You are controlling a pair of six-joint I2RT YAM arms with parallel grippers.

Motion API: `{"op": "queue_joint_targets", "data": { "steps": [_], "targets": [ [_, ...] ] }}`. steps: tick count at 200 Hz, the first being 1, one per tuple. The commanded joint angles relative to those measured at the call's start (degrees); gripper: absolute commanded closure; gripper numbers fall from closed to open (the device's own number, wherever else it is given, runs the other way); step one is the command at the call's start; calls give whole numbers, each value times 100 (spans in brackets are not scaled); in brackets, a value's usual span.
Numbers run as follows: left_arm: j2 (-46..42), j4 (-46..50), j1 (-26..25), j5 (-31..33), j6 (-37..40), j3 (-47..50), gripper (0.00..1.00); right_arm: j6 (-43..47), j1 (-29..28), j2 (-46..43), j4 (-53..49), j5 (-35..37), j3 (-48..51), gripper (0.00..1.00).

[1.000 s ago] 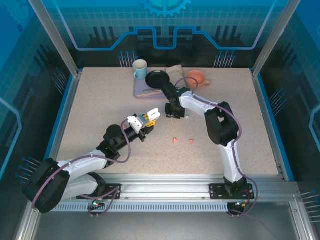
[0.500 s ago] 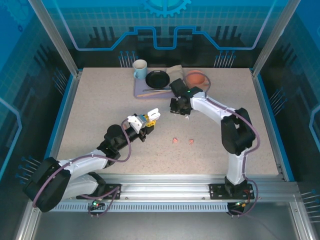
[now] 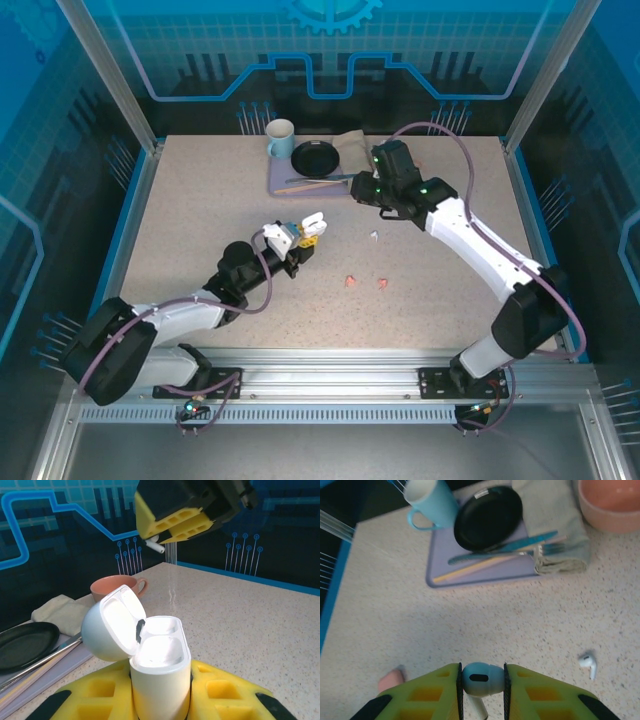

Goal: Insert wireless bluetooth earbuds into charging case

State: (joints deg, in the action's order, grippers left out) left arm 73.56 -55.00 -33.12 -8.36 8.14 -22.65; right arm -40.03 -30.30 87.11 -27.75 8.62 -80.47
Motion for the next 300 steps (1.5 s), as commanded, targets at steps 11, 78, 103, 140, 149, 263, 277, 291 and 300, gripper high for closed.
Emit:
{"op": "queue_joint_targets", "data": {
  "steps": [11,78,103,140,149,263,277,291,300],
  "targets": [
    [158,-511,-2,49,-304,-318,100,110,-95,-623,1150,-142,569,74],
    [392,-755,-3,219,-743,-597,100,341,-569,-1426,3373,-692,1786,73],
    [353,-783,-9,305,-896,-676,100,422,-778,-1592,4195,-793,2217,73],
    [308,-705,-14,301,-1022,-808,100,337,-1024,-1527,4828,-814,2485,74],
    [291,-666,-7,300,-1040,-836,100,316,-1068,-1492,4919,-801,2521,74],
    [299,-520,-9,247,-1060,-1004,100,179,-1388,-987,5271,-767,2509,75],
    [309,-520,-6,241,-1067,-1013,100,186,-1391,-983,5281,-739,2536,75],
    [317,-526,-10,245,-1084,-1014,100,197,-1394,-981,5282,-697,2566,75],
    [325,-550,-10,250,-1104,-1013,100,215,-1393,-992,5287,-678,2589,76]
  ]
}}
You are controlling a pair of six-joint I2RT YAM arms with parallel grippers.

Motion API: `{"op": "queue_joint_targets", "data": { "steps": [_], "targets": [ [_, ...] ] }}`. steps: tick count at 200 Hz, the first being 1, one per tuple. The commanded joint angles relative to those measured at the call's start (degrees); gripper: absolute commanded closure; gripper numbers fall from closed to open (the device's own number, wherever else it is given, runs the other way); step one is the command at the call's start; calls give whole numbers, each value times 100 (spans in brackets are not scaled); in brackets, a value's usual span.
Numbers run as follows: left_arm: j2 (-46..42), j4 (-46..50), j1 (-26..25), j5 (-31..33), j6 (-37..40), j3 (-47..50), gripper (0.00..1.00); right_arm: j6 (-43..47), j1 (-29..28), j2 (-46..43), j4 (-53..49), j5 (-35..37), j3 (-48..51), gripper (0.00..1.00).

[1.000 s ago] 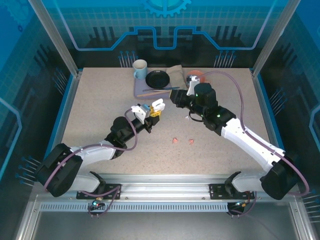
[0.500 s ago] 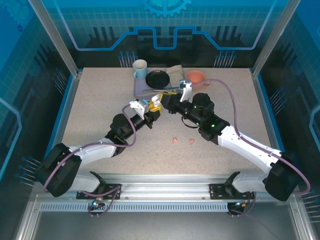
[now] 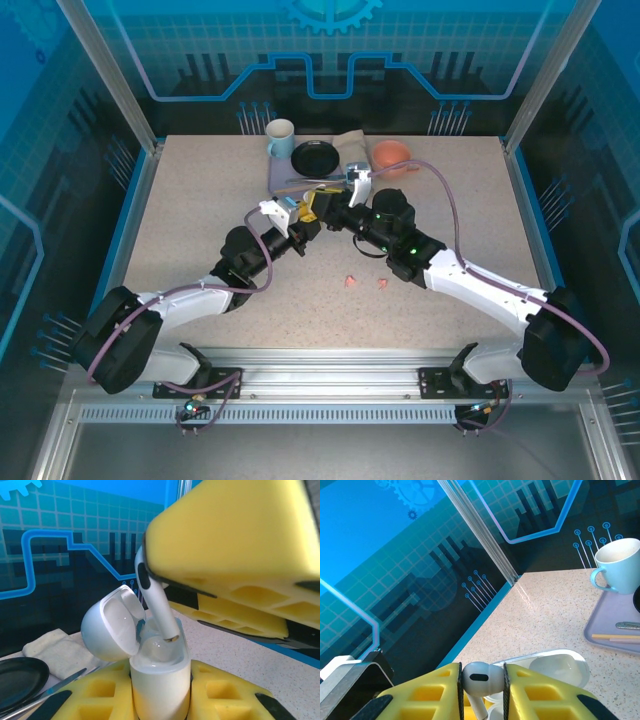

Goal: Insert wireless bluetooth earbuds into charging case

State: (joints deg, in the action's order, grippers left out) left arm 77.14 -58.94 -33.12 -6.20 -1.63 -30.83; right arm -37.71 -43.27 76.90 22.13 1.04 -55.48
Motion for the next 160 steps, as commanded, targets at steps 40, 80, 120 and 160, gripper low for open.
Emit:
{"op": "queue_joint_targets", "data": {
  "steps": [40,80,120,160],
  "targets": [
    [18,-217,-13,89,-286,-222,100,-8,-103,33,372,158,224,77],
    [-13,-211,-12,42,-445,-274,100,16,-109,26,454,240,297,78],
    [-59,-186,-8,51,-483,-283,100,84,-121,-21,532,350,367,79],
    [-85,-119,-6,79,-471,-310,100,120,-129,-86,553,370,437,80]
  ]
}}
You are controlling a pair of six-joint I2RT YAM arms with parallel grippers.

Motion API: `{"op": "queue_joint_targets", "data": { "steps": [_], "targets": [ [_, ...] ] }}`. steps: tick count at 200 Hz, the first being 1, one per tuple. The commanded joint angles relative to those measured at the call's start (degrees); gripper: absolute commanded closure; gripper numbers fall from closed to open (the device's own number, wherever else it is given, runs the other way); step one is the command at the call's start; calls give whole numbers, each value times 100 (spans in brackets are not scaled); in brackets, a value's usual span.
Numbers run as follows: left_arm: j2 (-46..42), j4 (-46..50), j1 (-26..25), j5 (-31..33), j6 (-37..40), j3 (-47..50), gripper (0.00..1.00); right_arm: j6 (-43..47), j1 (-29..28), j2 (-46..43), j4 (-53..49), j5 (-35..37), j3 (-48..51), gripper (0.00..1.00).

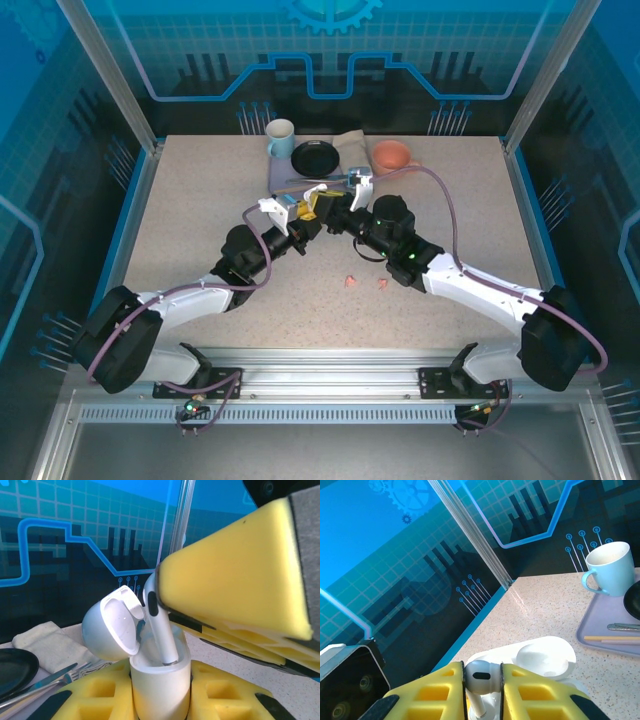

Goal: Insert wireless bluetooth earbuds into charging case

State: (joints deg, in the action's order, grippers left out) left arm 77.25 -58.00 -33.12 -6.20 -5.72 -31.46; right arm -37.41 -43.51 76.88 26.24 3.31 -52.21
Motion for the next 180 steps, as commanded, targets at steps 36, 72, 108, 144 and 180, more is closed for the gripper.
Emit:
{"op": "queue_joint_targets", "data": {
  "steps": [36,72,108,144,180],
  "targets": [
    [-96,-181,-4,80,-69,-272,100,137,-101,-188,94,178,145,81],
    [-70,-205,-5,150,-105,-312,100,146,-101,-220,133,148,149,81],
    [-35,-247,-9,195,-156,-395,100,206,-103,-232,160,56,356,82],
    [-17,-256,-4,193,-180,-440,100,273,-106,-218,162,-106,362,83],
    [-9,-247,-9,198,-172,-440,100,349,-134,-174,50,-241,314,81]
  ]
}}
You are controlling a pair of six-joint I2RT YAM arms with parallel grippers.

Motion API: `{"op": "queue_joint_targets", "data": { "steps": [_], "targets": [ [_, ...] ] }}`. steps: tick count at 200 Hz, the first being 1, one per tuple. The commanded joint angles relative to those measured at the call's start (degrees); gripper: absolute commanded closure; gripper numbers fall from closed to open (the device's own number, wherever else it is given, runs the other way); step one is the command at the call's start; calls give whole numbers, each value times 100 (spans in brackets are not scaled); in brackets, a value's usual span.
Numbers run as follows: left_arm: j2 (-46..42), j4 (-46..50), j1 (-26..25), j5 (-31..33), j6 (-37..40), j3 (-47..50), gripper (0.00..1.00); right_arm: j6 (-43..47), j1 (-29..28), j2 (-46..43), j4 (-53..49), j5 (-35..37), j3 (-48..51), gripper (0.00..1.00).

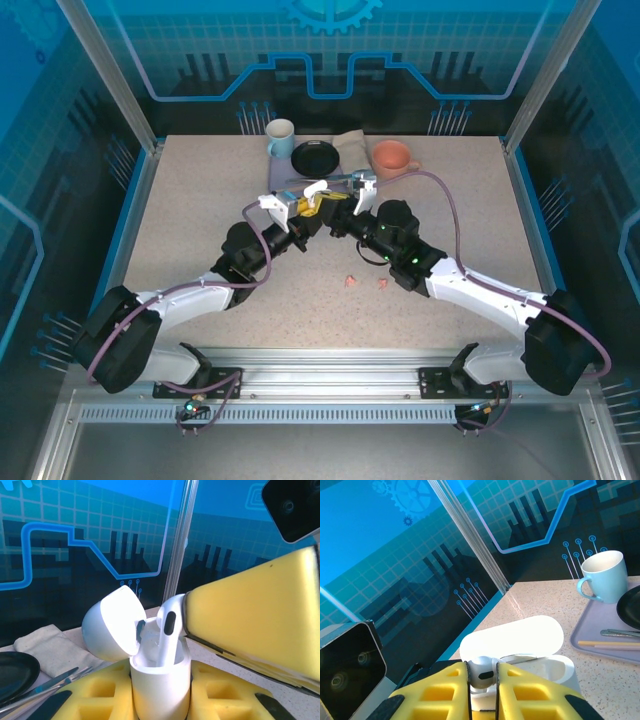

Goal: Insert wireless bluetooth earbuds into charging case

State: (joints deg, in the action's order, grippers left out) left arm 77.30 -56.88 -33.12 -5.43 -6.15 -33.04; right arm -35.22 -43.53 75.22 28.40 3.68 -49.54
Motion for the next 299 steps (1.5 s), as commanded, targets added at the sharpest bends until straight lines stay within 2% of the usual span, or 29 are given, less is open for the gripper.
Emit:
{"op": "queue_joint_targets", "data": {
  "steps": [1,7,18,72,80,89,108,143,154,185,213,235,253,273,299],
  "targets": [
    [-13,-359,-5,121,-130,-282,100,130,-130,-7,-166,-280,36,81],
    [-13,-360,-4,121,-115,-291,100,130,-137,-7,-177,-284,26,79],
    [-4,-353,-7,121,-115,-291,100,145,-134,-8,-255,-259,-27,71],
    [5,-377,-2,93,-147,-234,100,246,-121,-8,-468,-234,-359,58],
    [5,-372,-10,88,-148,-230,100,229,-104,-7,-461,-238,-387,53],
    [13,-396,-10,71,-141,-208,100,180,-75,-4,-509,-209,-440,41],
    [5,-404,-9,71,-118,-144,100,-1,50,-80,-632,-229,-546,30],
    [-124,-310,-4,-19,3,48,100,-181,347,-408,-1096,-417,-810,19],
    [-174,-289,-4,-19,19,120,100,-238,467,-511,-1289,-446,-904,18],
    [-319,-201,-10,-112,155,283,100,-530,1040,-710,-2680,-215,-1185,16],
    [-470,43,-7,-423,432,367,100,-900,1815,-474,-4764,5,-1752,17],
    [-603,291,-11,-653,621,410,100,-805,2155,215,-6278,118,-2386,17],
    [-701,375,-6,-772,694,455,100,-747,2234,826,-6848,153,-2658,19],
    [-784,405,-9,-845,685,513,100,-608,2235,1464,-6835,148,-2769,20],
    [-903,442,-8,-853,635,583,100,448,2226,2440,-6812,-260,-3263,25]
  ]
}}
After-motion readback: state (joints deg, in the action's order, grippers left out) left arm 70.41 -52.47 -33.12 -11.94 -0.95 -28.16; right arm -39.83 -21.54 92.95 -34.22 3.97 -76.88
